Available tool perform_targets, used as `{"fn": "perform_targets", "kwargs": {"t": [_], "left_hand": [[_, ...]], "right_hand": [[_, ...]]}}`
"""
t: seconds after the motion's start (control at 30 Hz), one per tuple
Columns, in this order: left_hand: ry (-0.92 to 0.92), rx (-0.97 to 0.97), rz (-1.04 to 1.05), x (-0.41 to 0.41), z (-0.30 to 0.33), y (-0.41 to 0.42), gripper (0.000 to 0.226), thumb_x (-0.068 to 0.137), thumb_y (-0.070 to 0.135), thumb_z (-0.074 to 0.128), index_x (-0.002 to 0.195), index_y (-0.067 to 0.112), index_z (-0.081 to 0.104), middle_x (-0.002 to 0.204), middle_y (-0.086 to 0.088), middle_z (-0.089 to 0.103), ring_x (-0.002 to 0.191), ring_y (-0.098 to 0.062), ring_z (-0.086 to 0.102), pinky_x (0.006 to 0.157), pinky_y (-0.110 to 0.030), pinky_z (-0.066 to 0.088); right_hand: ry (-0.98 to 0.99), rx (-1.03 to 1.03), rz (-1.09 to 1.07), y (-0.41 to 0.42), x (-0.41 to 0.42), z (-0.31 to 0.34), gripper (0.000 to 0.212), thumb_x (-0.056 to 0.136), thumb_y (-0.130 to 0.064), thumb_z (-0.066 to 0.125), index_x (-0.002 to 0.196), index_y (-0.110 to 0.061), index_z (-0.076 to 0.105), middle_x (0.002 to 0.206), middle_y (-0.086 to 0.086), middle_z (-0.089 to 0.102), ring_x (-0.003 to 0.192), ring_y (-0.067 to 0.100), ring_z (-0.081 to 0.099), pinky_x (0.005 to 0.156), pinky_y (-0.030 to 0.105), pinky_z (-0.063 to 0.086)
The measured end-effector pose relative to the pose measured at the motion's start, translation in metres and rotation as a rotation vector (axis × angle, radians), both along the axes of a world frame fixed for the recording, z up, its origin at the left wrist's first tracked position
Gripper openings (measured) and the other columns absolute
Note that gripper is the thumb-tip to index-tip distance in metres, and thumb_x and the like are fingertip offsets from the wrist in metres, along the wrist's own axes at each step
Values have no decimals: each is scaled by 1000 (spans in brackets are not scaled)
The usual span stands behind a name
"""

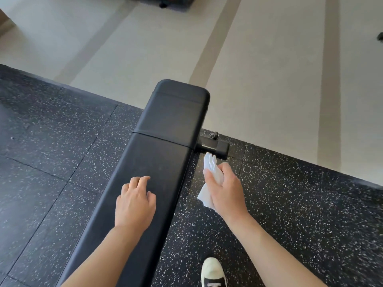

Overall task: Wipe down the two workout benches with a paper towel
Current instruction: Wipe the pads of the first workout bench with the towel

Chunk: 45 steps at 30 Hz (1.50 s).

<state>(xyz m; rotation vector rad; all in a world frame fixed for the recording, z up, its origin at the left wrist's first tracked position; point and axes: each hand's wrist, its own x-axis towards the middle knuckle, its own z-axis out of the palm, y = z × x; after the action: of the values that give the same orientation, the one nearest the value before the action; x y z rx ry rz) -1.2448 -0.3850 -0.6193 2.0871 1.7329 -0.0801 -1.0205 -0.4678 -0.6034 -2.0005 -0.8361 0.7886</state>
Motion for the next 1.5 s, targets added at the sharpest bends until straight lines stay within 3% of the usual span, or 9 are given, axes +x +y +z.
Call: {"fn": "perform_targets", "kwargs": {"t": [0.13, 0.33, 0.67, 0.93, 1.0, 1.13, 1.5], "left_hand": [[-42, 12, 11, 25, -3, 27, 47, 99, 20, 55, 145, 21, 54, 143, -1, 54, 122, -31, 50, 94, -46, 48], [-72, 42, 47, 27, -26, 75, 47, 98, 20, 55, 145, 20, 54, 142, -1, 55, 123, -31, 50, 95, -46, 48], [-75, 43, 132, 19, -63, 153, 51, 99, 22, 54, 150, 15, 49, 152, -7, 48, 132, -35, 45, 108, -51, 43], [-119, -16, 133, 8, -100, 195, 62, 104, 33, 50, 160, 13, 33, 159, -7, 39, 139, -33, 42, 112, -48, 41], [-143, -43, 159, 6, -109, 198, 66, 104, 39, 47, 162, 13, 28, 158, -6, 41, 138, -32, 46, 109, -48, 43], [-140, -7, 180, 5, -119, 196, 69, 99, 50, 39, 158, 15, 32, 144, -1, 53, 122, -28, 59, 86, -45, 54], [-145, -18, 159, 6, -118, 197, 71, 93, 52, 38, 152, 12, 39, 130, -1, 57, 111, -27, 61, 75, -44, 54]], "right_hand": [[12, -5, 23, 36, 20, -1, 26, 99, -46, 62, 93, -22, 55, 81, 3, 66, 74, 29, 62, 69, 53, 55], [-42, -8, 90, 89, 23, -20, 29, 97, -48, 62, 83, -28, 47, 72, -7, 59, 67, 19, 57, 64, 43, 51], [-114, -22, 204, 178, 18, -56, 21, 97, -48, 62, 92, -31, 50, 81, -11, 64, 77, 7, 60, 70, 38, 52], [-442, -20, 465, 233, 6, -112, 25, 96, -47, 64, 100, -23, 56, 93, -10, 56, 84, 18, 55, 70, 37, 46], [-623, 50, 506, 240, 0, -127, 25, 95, -42, 68, 96, -18, 61, 86, -5, 55, 77, 22, 53, 63, 36, 45], [-857, 238, 516, 269, -19, -145, 26, 93, -36, 70, 81, -14, 62, 70, -2, 48, 63, 21, 41, 53, 35, 40], [-744, 306, 693, 370, -90, -142, 29, 84, -33, 75, 69, -15, 59, 70, 3, 57, 64, 27, 50, 54, 39, 40]]}}
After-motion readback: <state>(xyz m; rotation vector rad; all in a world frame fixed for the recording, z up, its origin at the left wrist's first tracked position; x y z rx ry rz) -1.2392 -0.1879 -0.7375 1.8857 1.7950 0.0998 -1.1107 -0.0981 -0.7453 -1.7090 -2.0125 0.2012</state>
